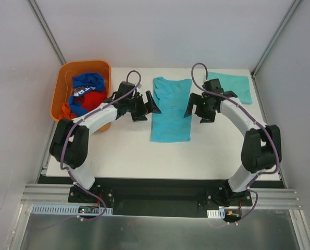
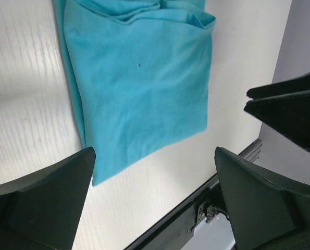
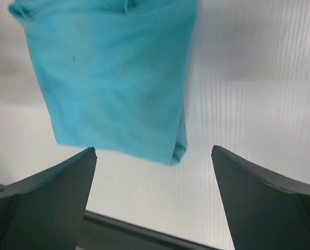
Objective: Fold and stack the t-shirts
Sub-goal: Fold the folded rectangular tshirt in 1/3 of the way, then grab one side of the 2/3 rectangular tshirt with both arms
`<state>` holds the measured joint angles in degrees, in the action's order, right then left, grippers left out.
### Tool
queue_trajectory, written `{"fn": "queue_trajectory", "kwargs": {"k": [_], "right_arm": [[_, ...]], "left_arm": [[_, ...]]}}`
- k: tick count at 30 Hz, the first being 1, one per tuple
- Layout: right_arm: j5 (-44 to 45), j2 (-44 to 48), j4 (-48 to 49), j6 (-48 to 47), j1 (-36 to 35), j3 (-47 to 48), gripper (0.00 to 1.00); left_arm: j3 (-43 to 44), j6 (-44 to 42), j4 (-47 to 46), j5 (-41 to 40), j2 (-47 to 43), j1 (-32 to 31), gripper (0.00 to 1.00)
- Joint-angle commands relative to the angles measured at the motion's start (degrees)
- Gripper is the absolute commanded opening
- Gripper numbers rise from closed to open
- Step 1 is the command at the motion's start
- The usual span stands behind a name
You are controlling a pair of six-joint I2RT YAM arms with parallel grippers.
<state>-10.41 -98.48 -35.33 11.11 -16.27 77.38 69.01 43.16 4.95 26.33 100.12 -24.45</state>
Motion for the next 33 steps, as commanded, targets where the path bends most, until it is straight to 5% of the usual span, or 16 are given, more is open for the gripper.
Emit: {"fn": "queue_trajectory", "kwargs": {"k": [1,8,15,18,22,29,33], "right_arm": [[-3.91,10.57,3.33,0.75,-0.95,-11.88,0.97],[-5.06,20.07,6.33,-2.41,-1.57,-27.81,0.99],[-6.28,17.01,10.71,-3.82,-1.66,-28.96,0.6],[-7.16,14.02,12.56,-4.78,-1.57,-27.64,0.59],[-7.07,10.25,13.62,-4.96,-1.66,-25.62,0.57],[-8.83,6.19,15.2,-4.96,-1.57,-23.33,0.4],[-9.27,4.7,15.29,-5.23,-1.57,-22.98,0.31]], "left_arm": [[-9.21,-0.36,0.06,-2.59,-8.78,-2.44,0.99],[-20.49,2.1,-1.08,-5.06,-12.23,-6.05,0.95],[-20.77,3.86,-4.77,-3.91,-7.31,-7.02,0.66],[-18.75,3.43,-4.77,-3.57,-4.42,-7.02,0.5],[-16.63,3.34,-4.77,-2.6,-0.89,-7.02,0.44],[-14.35,2.81,-4.69,-3.03,2.54,-6.93,0.36],[-13.55,2.55,-4.69,-1.99,4.12,-6.84,0.08]]}}
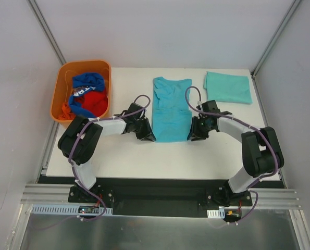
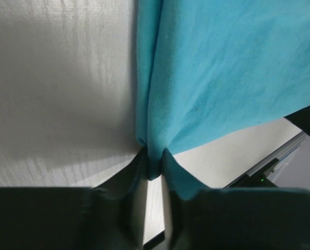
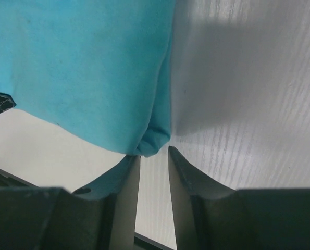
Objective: Fold and stack the t-shirts
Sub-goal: Grab one side of the 2/3 rectangular tshirt with both arms
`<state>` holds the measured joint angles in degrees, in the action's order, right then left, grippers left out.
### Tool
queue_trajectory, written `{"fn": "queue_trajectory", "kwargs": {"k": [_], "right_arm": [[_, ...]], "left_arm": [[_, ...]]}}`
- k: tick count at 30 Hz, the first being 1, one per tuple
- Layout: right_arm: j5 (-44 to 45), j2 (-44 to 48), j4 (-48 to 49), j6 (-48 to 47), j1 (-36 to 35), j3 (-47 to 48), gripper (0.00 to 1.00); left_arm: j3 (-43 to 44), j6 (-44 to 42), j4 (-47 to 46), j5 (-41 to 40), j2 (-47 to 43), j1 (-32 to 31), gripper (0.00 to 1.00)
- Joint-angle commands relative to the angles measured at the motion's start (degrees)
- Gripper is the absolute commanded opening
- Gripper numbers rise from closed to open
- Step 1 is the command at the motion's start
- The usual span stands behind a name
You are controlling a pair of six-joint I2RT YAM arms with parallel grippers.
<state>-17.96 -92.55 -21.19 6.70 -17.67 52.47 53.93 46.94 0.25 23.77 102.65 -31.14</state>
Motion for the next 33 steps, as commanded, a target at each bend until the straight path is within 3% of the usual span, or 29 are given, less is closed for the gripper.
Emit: {"fn": "queue_trajectory", "kwargs": {"k": [1,4,7,12,17,24,29,33], "right_arm": [[-1.73,-1.66,1.24,-0.72,-0.17,2.02,0.3],[-2.26,-2.63,1.94,-0.64,-0.17,1.68,0.2],[-2.87,-3.6,3.34,0.06,-0.17,0.89,0.01],[-3.49,-2.29,6.07,1.91,-0.17,-2.27,0.01],[0.62,8.77,6.35,2.53,-2.89,-9.65,0.0],[6.0,30.9,-0.77,6.21,-11.48,-19.67,0.01],[15.37,42.0,-10.17,14.82,-22.21,-21.09,0.01],[21.64,52.97,-15.63,18.96,-28.64,-18.64,0.01]], "left_arm": [[1.44,-1.23,-0.07,0.58,1.76,-0.15,0.0],[0.91,-1.5,-0.08,0.4,1.59,-0.15,0.0],[0.3,-1.67,-0.08,0.05,0.89,-0.15,0.0],[-1.54,-1.67,-0.08,-0.48,-0.95,-0.15,0.0],[-6.64,-1.5,-1.66,-1.26,-6.75,-1.55,0.0],[-19.82,3.59,-1.57,-8.38,-25.82,-9.02,0.0],[-27.29,10.97,-1.39,-9.35,-40.47,-16.41,0.0],[-26.78,11.16,2.18,-13.04,-51.31,-18.34,0.0]]}}
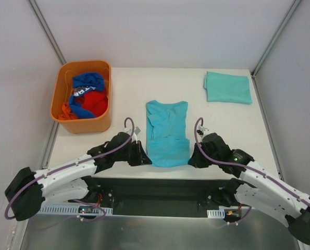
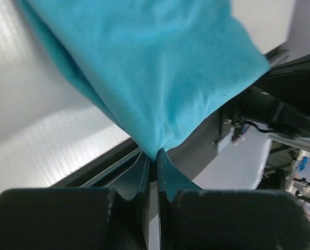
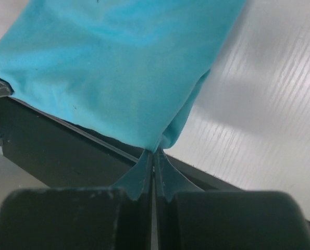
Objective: Fold and stack the t-shirts
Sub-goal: Grab one side of the 2/3 rectangular tshirt with both arms, then fold the long partially folded tshirt into a neat square
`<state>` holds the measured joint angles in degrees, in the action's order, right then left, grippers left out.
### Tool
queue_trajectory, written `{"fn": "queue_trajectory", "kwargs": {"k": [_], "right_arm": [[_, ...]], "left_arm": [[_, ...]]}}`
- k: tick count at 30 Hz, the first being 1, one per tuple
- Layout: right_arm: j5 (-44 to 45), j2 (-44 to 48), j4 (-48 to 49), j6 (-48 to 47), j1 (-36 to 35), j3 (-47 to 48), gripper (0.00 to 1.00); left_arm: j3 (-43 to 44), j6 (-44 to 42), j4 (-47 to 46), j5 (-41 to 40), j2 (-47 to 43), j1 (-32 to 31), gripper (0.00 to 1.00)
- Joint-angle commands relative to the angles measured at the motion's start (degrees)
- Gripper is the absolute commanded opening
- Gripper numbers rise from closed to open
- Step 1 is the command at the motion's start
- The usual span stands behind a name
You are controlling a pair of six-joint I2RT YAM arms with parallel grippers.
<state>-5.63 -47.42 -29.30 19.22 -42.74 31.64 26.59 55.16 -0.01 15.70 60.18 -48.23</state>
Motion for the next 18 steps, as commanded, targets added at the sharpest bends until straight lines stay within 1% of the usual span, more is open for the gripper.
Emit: {"fn": "queue_trajectory", "kwargs": {"k": [1,2,4,7,8,10,11,13,14,15,16,18], "right_arm": [[9.84,8.91,-9.27,6.18,-3.84,3.16,0.01],[10.54,9.53,-10.24,5.74,-3.84,5.78,0.01],[12.04,9.37,-13.05,3.64,-3.84,8.34,0.01],[15.99,6.65,-14.91,1.0,-3.75,13.79,0.01],[17.3,5.85,-14.82,0.21,-3.67,16.76,0.01],[18.98,3.39,-14.82,-1.73,-2.97,19.94,0.01],[19.16,1.56,-14.73,-2.43,-1.66,23.17,0.01],[17.16,-0.47,-14.3,-4.45,0.45,26.0,0.01],[15.75,-2.48,-14.03,-5.15,3.16,27.06,0.01],[14.08,-3.63,-13.07,-6.03,4.5,28.81,0.01],[10.15,-4.78,-12.63,-6.47,6.07,29.53,0.01],[6.7,-8.12,-11.05,-7.09,9.6,30.76,0.01]], "left_arm": [[1.09,2.33,3.08,-5.68,-10.25,-1.43,0.0],[2.31,1.54,3.87,-5.86,-12.35,-1.43,0.0],[3.73,0.4,5.54,-6.65,-13.51,-1.52,0.0],[6.89,-2.58,8.08,-9.98,-14.48,-1.43,0.0],[8.9,-3.03,8.88,-12.95,-14.13,-1.34,0.0],[11.19,-5.22,10.46,-15.34,-13.25,-1.26,0.0],[13.64,-5.58,11.17,-18.48,-11.86,-1.26,0.0],[16.2,-7.59,11.61,-19.65,-9.23,-0.03,0.0],[18.48,-7.87,11.87,-19.66,-8.25,0.76,0.0],[19.54,-8.22,11.88,-18.88,-7.28,2.85,0.0],[21.38,-8.83,11.88,-18.17,-5.45,4.01,0.0],[22.45,-8.93,11.96,-15.9,-3.94,6.73,0.0]]}}
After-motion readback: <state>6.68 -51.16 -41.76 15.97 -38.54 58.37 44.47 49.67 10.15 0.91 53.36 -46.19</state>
